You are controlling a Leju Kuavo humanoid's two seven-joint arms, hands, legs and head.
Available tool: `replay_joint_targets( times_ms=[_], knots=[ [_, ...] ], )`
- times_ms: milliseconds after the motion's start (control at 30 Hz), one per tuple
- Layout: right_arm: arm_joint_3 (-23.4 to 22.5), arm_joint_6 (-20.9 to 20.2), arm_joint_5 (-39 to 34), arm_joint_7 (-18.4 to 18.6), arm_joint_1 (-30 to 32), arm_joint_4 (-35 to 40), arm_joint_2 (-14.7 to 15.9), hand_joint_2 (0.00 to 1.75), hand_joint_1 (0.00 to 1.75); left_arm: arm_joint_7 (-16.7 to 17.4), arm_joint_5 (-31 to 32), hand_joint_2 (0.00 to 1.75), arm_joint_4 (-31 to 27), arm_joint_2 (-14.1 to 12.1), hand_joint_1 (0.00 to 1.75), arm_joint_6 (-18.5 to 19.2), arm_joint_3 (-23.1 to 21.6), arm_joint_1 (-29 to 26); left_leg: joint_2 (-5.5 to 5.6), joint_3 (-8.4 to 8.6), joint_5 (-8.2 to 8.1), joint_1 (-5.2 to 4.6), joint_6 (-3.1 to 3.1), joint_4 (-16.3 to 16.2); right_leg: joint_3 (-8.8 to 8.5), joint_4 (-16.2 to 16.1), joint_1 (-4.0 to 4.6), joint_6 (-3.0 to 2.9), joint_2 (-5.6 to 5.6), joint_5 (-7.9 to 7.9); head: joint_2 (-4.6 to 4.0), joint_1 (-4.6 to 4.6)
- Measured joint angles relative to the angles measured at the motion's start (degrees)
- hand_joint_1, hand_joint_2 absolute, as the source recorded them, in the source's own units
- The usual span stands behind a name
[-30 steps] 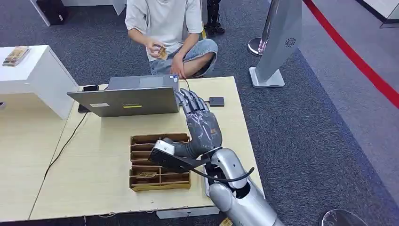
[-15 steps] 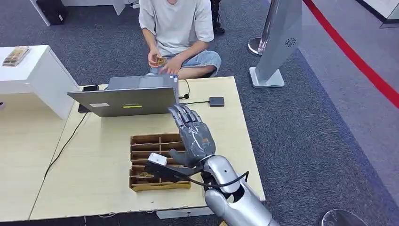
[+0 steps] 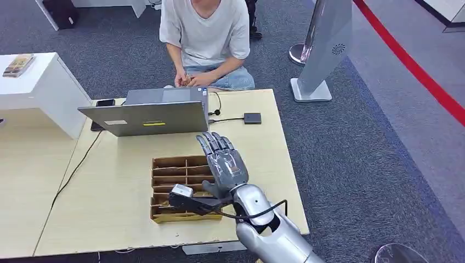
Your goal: Pass the card to the sensor for recognition and then transmit it.
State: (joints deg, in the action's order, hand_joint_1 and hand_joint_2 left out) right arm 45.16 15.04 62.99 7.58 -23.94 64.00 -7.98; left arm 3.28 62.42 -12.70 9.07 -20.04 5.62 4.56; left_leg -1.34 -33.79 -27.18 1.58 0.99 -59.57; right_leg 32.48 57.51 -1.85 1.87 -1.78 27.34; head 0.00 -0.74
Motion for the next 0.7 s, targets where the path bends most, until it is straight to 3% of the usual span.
replay_joint_targets(
  times_ms=[500,700],
  knots=[
    [0.26,-0.09,0.28,0.20,-0.46,-1.90,-0.26,1.75,0.00,0.02,0.28,0.00,-0.26,0.02,0.00,0.20,-0.02,0.04,0.00,0.00,0.00,0.00,0.00,0.00,0.00,0.00,0.00,0.00,0.00,0.00,0.00,0.00],
    [0.26,0.00,0.46,0.72,-0.69,-3.26,-0.48,1.75,0.24,0.02,0.61,0.00,-0.26,0.07,0.00,0.48,-0.02,0.27,0.00,0.00,0.00,0.00,0.00,0.00,0.00,0.00,0.00,0.00,0.00,0.00,0.00,0.02]
  ],
)
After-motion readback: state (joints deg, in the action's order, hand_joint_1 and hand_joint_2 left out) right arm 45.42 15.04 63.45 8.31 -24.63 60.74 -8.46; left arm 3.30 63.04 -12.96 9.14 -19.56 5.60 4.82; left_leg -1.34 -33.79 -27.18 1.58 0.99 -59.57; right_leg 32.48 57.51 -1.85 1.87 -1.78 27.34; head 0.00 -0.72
